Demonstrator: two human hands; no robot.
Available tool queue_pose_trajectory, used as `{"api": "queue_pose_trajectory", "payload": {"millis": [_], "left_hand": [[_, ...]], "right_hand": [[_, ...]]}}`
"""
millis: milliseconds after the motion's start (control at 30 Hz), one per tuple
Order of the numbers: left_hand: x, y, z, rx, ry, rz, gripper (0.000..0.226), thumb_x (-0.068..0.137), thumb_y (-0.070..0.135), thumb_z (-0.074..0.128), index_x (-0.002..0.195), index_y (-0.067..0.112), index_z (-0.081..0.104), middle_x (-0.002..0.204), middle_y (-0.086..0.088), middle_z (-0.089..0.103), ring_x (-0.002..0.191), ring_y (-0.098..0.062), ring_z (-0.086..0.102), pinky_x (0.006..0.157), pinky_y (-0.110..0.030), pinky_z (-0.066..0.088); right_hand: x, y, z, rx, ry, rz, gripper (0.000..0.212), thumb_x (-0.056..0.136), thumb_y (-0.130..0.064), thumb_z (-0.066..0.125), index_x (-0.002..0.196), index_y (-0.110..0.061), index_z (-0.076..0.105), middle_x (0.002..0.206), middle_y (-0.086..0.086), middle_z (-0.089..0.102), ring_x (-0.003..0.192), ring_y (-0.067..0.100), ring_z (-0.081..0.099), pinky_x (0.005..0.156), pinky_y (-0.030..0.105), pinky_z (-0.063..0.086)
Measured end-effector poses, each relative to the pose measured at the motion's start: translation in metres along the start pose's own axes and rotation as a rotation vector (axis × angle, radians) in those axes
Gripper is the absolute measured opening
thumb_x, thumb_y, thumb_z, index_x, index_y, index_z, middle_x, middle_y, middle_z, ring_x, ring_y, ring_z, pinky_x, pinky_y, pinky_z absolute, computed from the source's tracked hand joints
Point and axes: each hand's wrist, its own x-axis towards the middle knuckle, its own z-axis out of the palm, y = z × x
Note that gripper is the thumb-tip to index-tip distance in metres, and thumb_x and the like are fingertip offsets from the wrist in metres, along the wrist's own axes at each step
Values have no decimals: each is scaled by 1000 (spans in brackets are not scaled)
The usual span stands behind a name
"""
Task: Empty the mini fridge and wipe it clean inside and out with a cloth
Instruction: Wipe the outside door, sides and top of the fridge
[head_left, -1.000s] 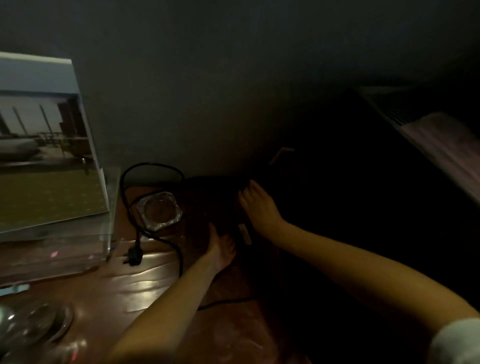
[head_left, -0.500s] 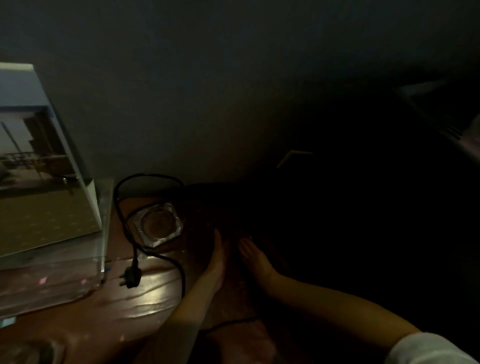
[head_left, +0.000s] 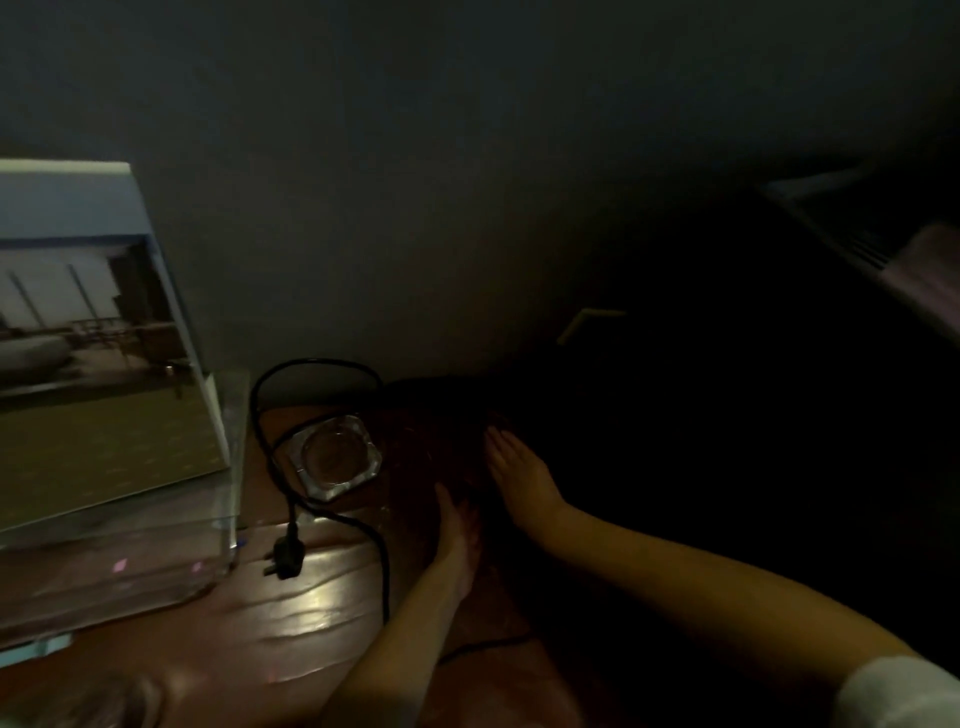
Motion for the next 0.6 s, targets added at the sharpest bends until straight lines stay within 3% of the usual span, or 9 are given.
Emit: {"api": "queue_pose_trajectory", "payload": {"millis": [133,267,333,467,600], "left_hand": [[14,-6,-31,-27,33,41,116,60,94,40,147,18,37,149,-8,42,136,-22,41,119,-44,22],[-11,11,-10,-8,-18,53,79,92,71,13,136,16,49,141,-8,50,132,-21,44,118,-39,24],[-7,4,5,59,-86,33,78,92,70,9,131,19,54,141,-7,51,133,-20,44,118,-37,23],[-3,-3,34,126,-135,-20,85,91,71,5,146,14,37,147,-7,43,137,-22,38,109,-30,29],[-13,9,45,166,-143,-32,84,92,69,4,145,13,37,147,-10,42,136,-26,40,100,-32,35]], "right_hand": [[-18,-35,20,-79,-92,-142,72,103,-43,30,151,-3,-7,161,13,-5,148,30,-4,116,45,-10],[-51,-38,32,23,-94,-139,64,105,-34,26,151,-2,-6,162,12,-3,149,27,-6,108,40,-22],[-67,-29,25,83,-74,-106,62,105,-30,26,150,-2,-6,162,10,-5,149,25,-8,105,38,-24],[-103,3,12,122,13,54,60,104,-27,24,150,-1,-5,161,10,-7,148,27,-9,101,42,-28],[-86,15,6,90,55,117,62,104,-29,26,151,-1,-2,161,13,-7,148,28,-7,114,43,-17]]}}
